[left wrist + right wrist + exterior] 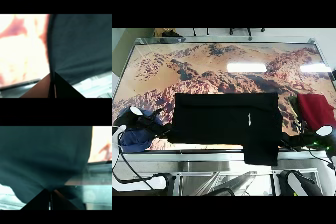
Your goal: Fold the shirts.
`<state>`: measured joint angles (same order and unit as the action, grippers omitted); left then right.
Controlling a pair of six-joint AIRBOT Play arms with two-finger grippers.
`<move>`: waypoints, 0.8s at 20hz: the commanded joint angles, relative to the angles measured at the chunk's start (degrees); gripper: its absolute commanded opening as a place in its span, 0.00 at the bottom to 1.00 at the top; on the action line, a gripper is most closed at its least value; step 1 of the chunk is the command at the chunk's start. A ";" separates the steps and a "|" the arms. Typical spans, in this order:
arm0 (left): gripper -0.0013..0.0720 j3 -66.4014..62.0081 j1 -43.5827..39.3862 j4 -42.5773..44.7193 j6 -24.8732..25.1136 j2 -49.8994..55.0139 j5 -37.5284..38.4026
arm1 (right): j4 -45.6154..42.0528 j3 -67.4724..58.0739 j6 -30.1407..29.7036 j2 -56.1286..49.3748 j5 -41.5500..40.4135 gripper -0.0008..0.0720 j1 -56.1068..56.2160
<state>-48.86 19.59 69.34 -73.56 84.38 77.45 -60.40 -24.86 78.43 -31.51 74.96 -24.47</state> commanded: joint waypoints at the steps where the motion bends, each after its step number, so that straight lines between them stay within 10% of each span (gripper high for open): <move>1: 0.04 0.11 2.62 -0.61 -0.57 -3.56 0.42 | 8.13 -0.76 -4.04 2.27 -2.67 0.04 0.04; 9: 0.04 -23.56 -6.08 -3.50 -2.58 -1.25 2.34 | 30.18 -21.18 -17.31 -16.50 -13.64 0.04 1.99; 16: 0.04 -41.27 -11.72 -3.13 -5.16 15.87 -0.70 | 32.37 -32.37 -24.37 -37.90 -22.69 0.04 8.28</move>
<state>-83.77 9.41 66.08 -77.60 93.78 77.89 -29.52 -53.80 57.49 -61.82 56.14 -17.82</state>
